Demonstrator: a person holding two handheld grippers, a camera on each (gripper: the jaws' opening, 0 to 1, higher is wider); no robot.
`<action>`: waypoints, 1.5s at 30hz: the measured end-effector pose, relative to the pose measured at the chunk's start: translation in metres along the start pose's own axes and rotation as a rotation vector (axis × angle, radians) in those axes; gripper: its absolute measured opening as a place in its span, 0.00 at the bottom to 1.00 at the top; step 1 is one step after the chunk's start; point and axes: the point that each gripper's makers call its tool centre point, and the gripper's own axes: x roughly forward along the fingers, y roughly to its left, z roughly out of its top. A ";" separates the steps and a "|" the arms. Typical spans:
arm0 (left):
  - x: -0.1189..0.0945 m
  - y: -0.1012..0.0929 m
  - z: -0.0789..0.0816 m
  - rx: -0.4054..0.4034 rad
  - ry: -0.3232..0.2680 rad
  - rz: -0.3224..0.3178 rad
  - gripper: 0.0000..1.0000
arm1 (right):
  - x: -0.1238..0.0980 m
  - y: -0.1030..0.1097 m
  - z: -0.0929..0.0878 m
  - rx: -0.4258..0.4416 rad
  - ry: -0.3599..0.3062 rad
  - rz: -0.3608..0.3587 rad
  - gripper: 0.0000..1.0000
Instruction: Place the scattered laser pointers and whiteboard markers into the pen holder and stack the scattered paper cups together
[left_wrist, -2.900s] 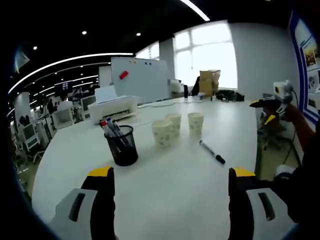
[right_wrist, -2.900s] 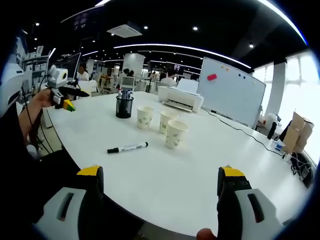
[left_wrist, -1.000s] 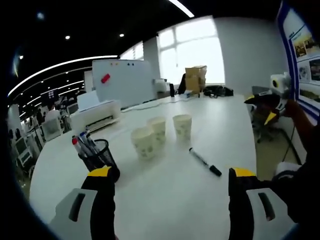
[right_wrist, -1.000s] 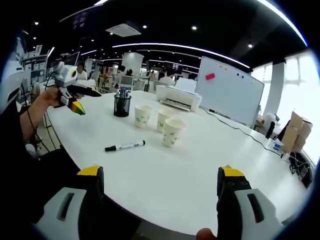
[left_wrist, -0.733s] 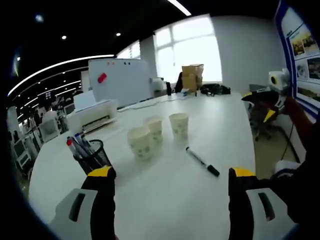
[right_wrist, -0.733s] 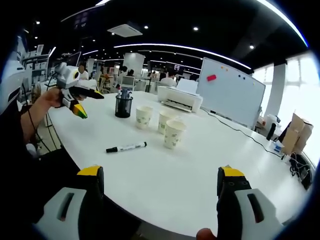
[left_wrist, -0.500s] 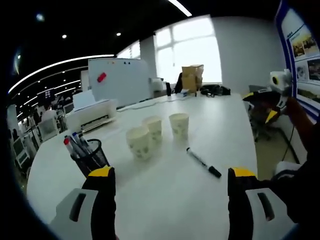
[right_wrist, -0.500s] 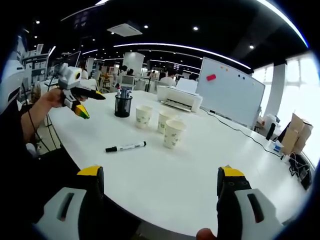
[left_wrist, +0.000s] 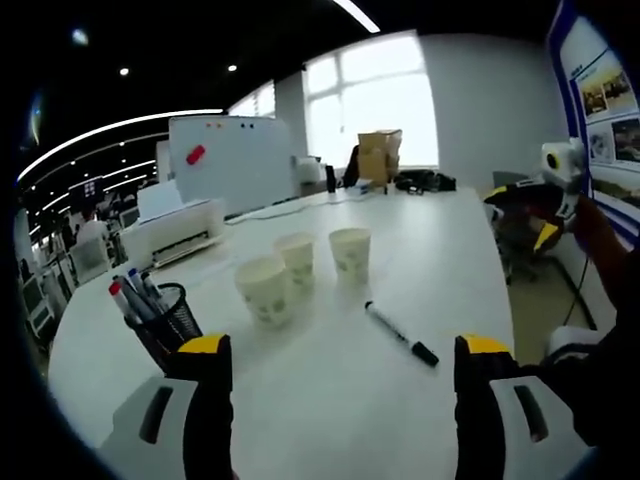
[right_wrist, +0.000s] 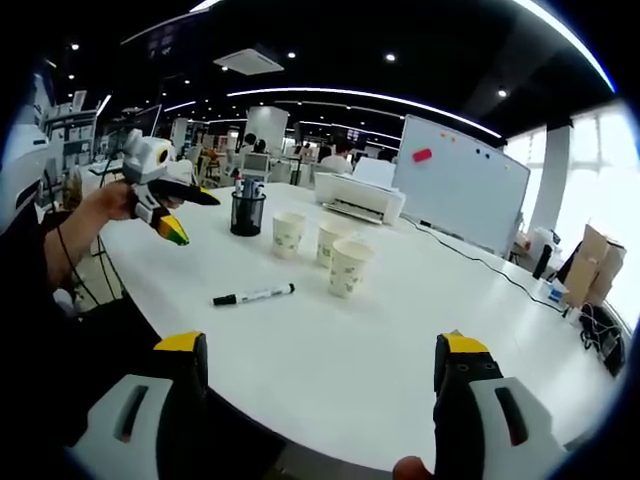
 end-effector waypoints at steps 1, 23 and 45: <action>0.001 -0.001 0.000 0.000 0.001 -0.002 0.94 | -0.001 0.000 0.000 -0.001 0.000 0.000 0.89; 0.048 -0.047 0.000 0.037 0.041 -0.108 0.92 | -0.007 -0.006 -0.008 0.020 -0.002 -0.013 0.89; 0.070 -0.057 0.000 0.081 0.066 -0.123 0.90 | -0.007 -0.004 -0.004 0.014 -0.005 -0.011 0.89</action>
